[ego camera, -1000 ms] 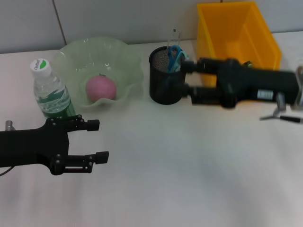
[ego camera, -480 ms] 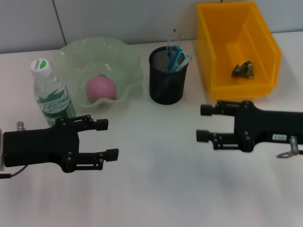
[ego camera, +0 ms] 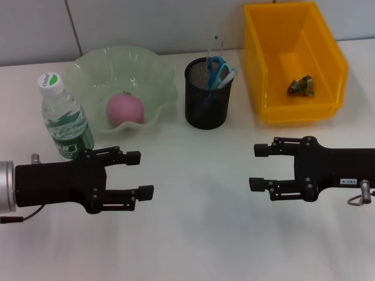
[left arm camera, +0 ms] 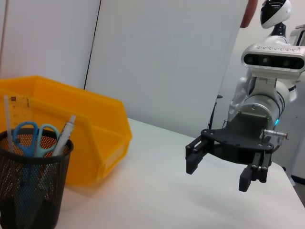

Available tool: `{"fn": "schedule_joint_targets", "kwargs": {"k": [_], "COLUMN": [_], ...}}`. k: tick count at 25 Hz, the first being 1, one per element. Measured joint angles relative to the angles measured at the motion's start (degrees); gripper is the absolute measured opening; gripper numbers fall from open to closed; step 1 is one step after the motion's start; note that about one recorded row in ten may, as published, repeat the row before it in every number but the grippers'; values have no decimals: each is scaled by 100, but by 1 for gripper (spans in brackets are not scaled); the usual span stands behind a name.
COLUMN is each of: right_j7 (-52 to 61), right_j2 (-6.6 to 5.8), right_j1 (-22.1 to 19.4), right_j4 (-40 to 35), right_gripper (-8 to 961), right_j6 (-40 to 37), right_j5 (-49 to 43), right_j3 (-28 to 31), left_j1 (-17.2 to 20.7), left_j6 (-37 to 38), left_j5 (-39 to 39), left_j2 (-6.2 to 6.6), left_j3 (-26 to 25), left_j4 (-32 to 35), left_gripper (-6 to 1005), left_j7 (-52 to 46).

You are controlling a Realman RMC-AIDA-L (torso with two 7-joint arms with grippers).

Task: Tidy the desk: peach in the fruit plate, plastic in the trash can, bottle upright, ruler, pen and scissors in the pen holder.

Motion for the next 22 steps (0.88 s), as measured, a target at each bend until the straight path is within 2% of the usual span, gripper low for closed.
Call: {"fn": "schedule_joint_targets", "kwargs": {"k": [9, 13, 22], "right_j7": [-59, -65, -66], "right_j2": [-33, -46, -30], "right_j1": [-4, 44, 196], "right_j4": [8, 8, 205], "right_gripper": [750, 750, 750], "right_j6": [33, 50, 122], "right_j5": [-6, -6, -124], "right_j3": [21, 11, 1], "left_j1": [-65, -205, -252], "left_j6": [-113, -262, -261], "left_j5": [14, 324, 351], "left_j2": [-13, -44, -38], "left_j3": [79, 57, 17], "left_j4": [-3, -57, -151], "left_gripper": [832, 832, 832], "left_j7": [16, -31, -4]}}
